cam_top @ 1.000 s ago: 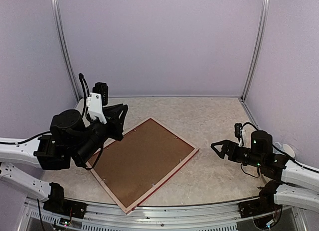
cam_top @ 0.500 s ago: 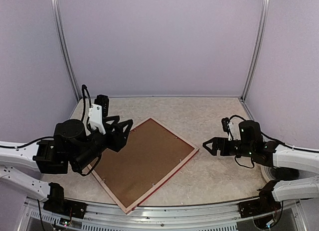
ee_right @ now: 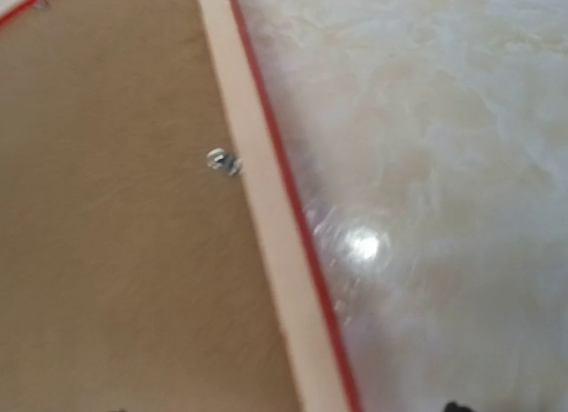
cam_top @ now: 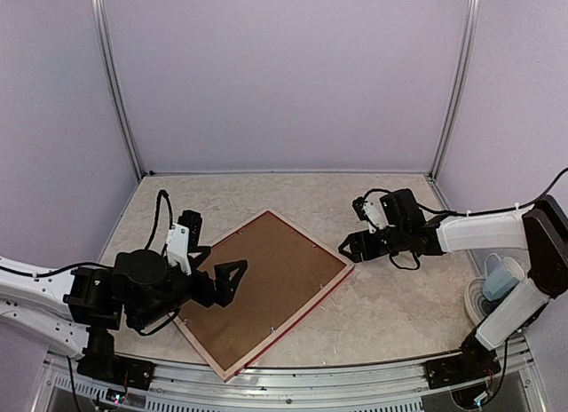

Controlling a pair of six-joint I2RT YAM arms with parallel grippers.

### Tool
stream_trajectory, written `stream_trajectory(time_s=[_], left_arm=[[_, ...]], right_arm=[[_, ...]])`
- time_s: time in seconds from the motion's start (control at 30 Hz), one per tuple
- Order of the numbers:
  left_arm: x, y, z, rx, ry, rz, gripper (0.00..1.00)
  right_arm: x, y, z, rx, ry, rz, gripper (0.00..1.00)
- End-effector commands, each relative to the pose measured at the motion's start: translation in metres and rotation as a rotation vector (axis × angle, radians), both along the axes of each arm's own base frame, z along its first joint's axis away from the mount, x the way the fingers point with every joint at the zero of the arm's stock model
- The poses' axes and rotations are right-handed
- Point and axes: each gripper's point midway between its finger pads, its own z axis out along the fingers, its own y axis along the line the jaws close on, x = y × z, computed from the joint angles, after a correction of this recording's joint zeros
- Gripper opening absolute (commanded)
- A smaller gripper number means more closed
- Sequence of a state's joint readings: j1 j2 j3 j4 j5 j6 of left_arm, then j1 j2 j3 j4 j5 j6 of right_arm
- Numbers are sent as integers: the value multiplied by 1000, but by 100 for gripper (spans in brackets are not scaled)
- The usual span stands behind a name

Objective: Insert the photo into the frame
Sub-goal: Pick up the photo frame from the center of the board.

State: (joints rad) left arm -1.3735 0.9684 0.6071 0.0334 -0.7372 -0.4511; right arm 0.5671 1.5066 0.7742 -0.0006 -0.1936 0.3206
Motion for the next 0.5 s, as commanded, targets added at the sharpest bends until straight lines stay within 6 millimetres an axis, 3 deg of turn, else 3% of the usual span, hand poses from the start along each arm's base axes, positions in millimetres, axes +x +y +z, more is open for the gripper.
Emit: stream_trajectory(time_s=[0.0,0.2,0.47], left_arm=[[-12,-1,-18,-18,60,-22,99],[-21,0,-39,-19,103,-24,99],[-24,-3,-46,-36,127,-28,99]], right_arm=[[15,5,-18,-104,-7,55,73],[21,16,-40,-125,37,100,64],[17,22,-59,-147,63,144,57]])
